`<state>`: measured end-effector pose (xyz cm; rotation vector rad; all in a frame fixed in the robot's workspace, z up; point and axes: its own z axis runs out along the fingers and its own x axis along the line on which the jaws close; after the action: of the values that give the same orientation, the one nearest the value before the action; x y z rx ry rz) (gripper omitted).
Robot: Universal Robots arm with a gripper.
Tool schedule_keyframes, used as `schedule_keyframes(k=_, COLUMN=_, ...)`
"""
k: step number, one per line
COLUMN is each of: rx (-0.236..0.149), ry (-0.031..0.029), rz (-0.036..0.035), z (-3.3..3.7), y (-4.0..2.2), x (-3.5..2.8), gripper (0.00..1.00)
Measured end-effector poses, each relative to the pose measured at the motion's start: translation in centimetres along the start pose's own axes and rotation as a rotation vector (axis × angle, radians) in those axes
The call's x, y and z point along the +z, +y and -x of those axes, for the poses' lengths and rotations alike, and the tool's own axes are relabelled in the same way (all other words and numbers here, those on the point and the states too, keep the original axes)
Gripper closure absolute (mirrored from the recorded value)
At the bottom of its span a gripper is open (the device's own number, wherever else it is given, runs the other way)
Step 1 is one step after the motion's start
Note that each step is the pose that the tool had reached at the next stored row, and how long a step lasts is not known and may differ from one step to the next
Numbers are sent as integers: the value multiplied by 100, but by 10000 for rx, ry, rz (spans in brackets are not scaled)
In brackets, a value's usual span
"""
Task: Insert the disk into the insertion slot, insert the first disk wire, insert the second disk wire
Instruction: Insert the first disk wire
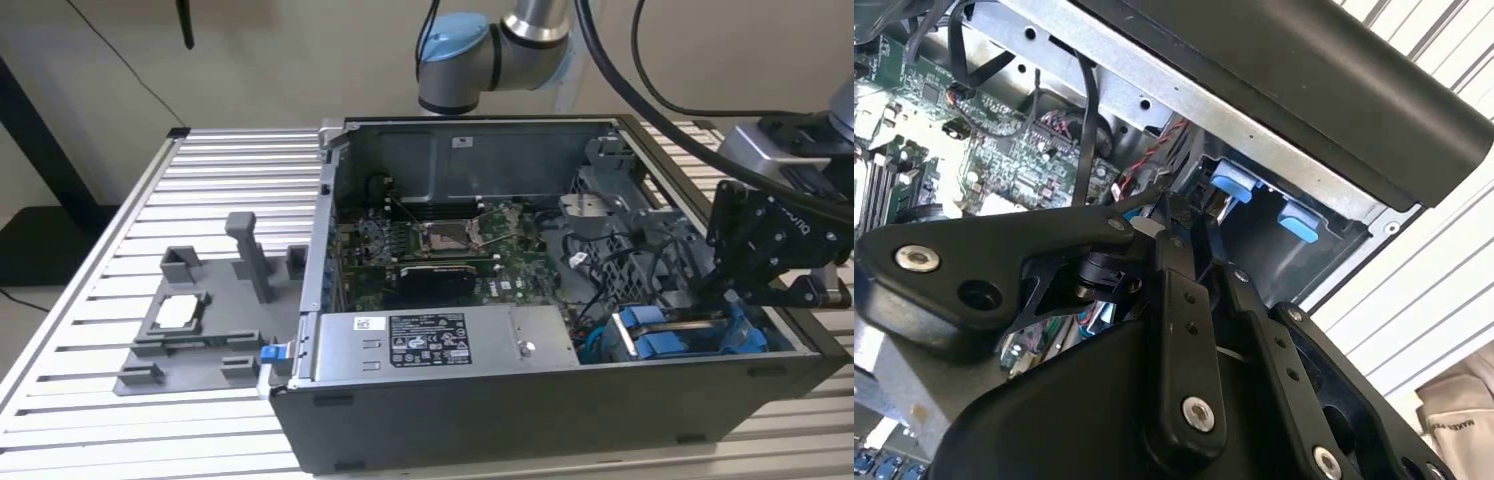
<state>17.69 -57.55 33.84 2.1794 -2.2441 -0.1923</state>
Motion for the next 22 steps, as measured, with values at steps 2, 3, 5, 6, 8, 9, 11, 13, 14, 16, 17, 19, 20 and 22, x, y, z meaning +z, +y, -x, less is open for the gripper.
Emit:
schedule_keyframes(k=2, rx=17, ry=6, rz=-2, z=-1, y=-1, x=12, gripper=81)
schedule_keyframes(k=3, rx=27, ry=9, rz=-3, z=-2, y=-2, x=21, gripper=81)
schedule_keyframes(k=5, rx=45, ry=23, rz=-3, z=-3, y=-4, x=38, gripper=81)
schedule_keyframes(k=6, rx=52, ry=37, rz=-4, z=-4, y=-4, x=44, gripper=81)
schedule_keyframes(k=8, rx=61, ry=66, rz=-5, z=-5, y=-5, x=53, gripper=81)
schedule_keyframes(k=9, rx=62, ry=71, rz=-6, z=-5, y=-5, x=57, gripper=81)
schedule_keyframes(k=11, rx=63, ry=68, rz=-5, z=-6, y=-6, x=61, gripper=81)
schedule_keyframes(k=13, rx=63, ry=65, rz=-5, z=-5, y=-6, x=61, gripper=81)
schedule_keyframes(k=14, rx=62, ry=54, rz=-5, z=-5, y=-6, x=62, gripper=81)
schedule_keyframes(k=16, rx=63, ry=56, rz=-4, z=-5, y=-4, x=49, gripper=80)
schedule_keyframes(k=17, rx=64, ry=65, rz=-5, z=-3, y=-3, x=32, gripper=74)
schedule_keyframes(k=19, rx=65, ry=62, rz=-5, z=-1, y=0, x=5, gripper=67)
schedule_keyframes(k=20, rx=66, ry=62, rz=-5, z=0, y=1, x=-10, gripper=67)
schedule_keyframes(k=22, rx=68, ry=64, rz=-5, z=2, y=4, x=-36, gripper=67)
